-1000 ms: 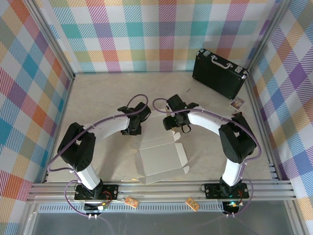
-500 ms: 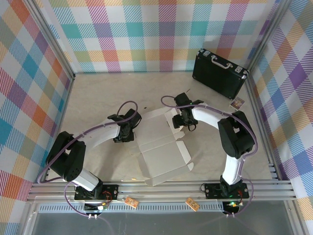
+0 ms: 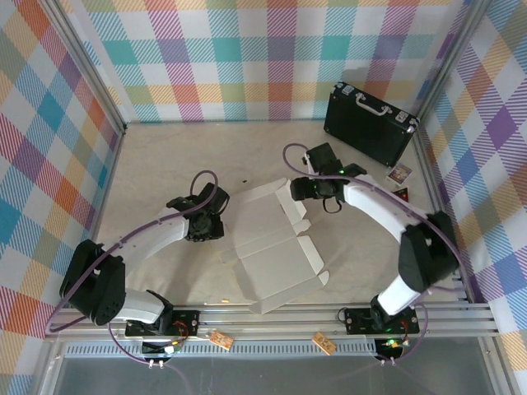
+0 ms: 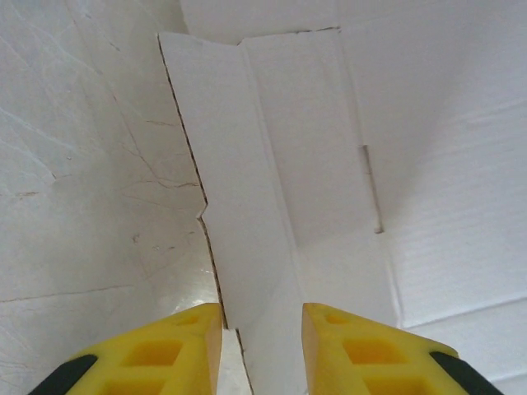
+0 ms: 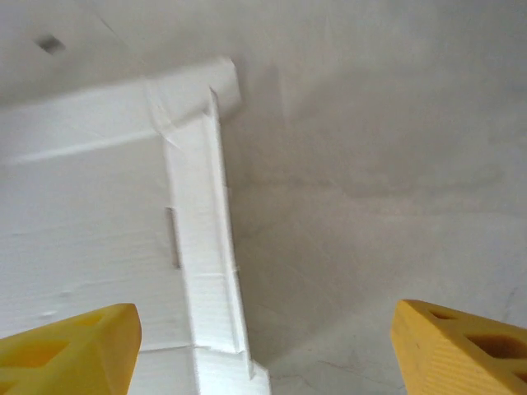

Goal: Fold the paper box

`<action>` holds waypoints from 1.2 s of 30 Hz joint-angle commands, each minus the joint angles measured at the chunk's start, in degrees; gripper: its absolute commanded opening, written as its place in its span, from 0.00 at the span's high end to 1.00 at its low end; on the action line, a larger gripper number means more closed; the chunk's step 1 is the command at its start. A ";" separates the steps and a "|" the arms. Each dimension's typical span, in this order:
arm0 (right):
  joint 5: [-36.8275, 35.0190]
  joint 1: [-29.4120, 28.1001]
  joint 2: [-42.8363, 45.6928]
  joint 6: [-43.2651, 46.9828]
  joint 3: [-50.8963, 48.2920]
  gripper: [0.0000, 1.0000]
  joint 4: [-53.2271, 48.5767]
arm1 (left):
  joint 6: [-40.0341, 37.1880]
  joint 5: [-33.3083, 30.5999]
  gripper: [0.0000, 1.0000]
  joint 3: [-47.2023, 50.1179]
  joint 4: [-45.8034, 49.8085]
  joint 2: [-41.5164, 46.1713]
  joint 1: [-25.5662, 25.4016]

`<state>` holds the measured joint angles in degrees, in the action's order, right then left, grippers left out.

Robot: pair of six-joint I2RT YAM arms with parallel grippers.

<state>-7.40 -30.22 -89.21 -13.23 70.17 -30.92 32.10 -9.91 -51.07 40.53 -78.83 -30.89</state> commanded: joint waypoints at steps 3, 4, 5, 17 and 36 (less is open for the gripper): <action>8.58 -7.95 5.51 -1.92 -2.42 0.23 0.73 | 1.02 2.70 0.69 -2.99 2.76 3.50 1.27; 11.54 -9.55 4.65 -2.13 -2.80 0.25 0.78 | 1.28 2.21 0.68 -3.68 3.29 4.18 1.64; 13.39 -10.83 3.41 -2.70 -3.01 0.27 0.84 | 1.37 2.01 0.68 -4.38 3.62 4.80 2.15; 6.48 -16.41 -15.44 -4.13 -0.08 0.43 -5.27 | -1.85 13.01 0.42 -23.42 3.83 -9.34 14.54; -5.69 -6.99 -30.63 10.12 14.57 0.39 -11.93 | -0.75 14.97 0.42 -11.92 -8.52 -10.71 17.27</action>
<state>-6.87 -38.02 -116.84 -8.71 83.22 -41.10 31.68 5.43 -64.88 34.33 -92.16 -14.46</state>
